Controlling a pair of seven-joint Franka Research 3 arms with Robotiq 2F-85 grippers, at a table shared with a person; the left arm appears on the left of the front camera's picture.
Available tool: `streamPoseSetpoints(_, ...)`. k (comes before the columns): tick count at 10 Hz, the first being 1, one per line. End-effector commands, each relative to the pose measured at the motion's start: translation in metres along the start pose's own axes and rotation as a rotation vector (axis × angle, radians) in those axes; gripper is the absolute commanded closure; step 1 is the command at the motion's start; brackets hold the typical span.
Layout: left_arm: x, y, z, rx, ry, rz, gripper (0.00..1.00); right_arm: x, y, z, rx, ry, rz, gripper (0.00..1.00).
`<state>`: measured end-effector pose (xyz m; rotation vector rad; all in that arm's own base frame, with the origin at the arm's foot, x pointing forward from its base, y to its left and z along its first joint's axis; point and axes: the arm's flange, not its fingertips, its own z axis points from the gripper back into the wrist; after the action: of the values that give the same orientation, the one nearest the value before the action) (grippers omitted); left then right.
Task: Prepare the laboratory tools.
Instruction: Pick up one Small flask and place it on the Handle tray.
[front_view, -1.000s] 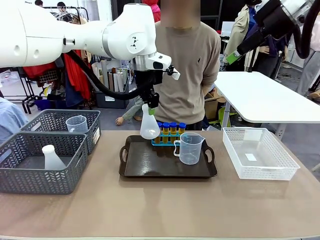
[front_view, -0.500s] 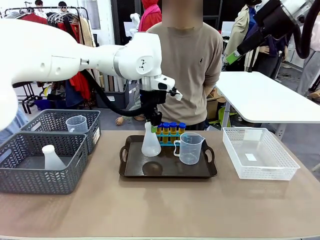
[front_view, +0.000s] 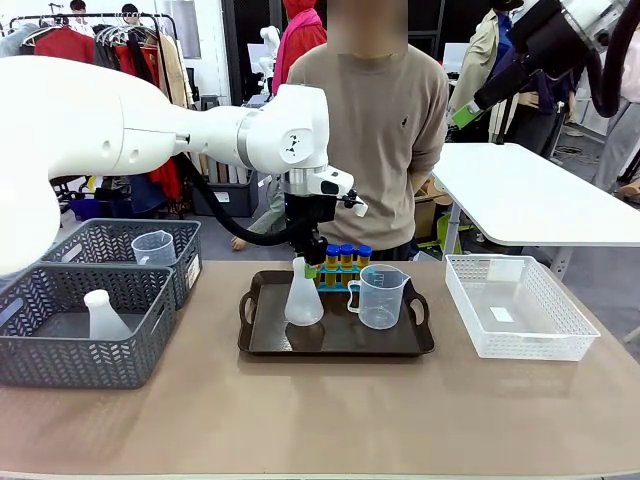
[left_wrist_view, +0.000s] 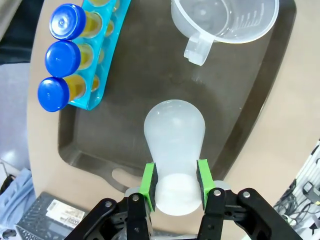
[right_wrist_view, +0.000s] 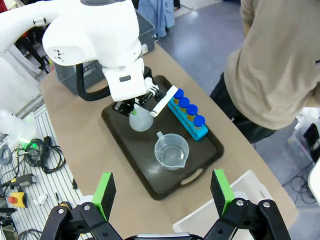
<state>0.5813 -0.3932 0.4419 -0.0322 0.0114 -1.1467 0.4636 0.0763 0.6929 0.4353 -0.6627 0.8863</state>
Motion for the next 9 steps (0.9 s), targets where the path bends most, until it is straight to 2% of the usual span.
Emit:
streamPoseSetpoints(1, 0.002, 0.009, -0.008, 0.014, 0.000, -0.025, 1.00, 0.000, 0.000, 0.002, 0.007, -0.005, 0.002, 0.00)
streamPoseSetpoints(3, 0.006, 0.009, -0.017, -0.004, 0.007, -0.035, 1.00, 0.000, 0.000, 0.002, 0.007, -0.005, 0.002, 0.00)
streamPoseSetpoints(4, 0.007, 0.007, -0.016, -0.007, 0.006, -0.034, 0.90, 0.000, 0.000, 0.002, 0.007, -0.005, 0.002, 0.00)
streamPoseSetpoints(8, 0.002, 0.003, -0.003, 0.007, -0.020, -0.024, 0.14, 0.000, 0.000, 0.002, 0.007, -0.005, 0.002, 0.00)
streamPoseSetpoints(9, 0.001, 0.002, -0.001, 0.008, -0.021, -0.021, 0.00, 0.000, 0.000, 0.002, 0.007, -0.005, 0.002, 0.00)
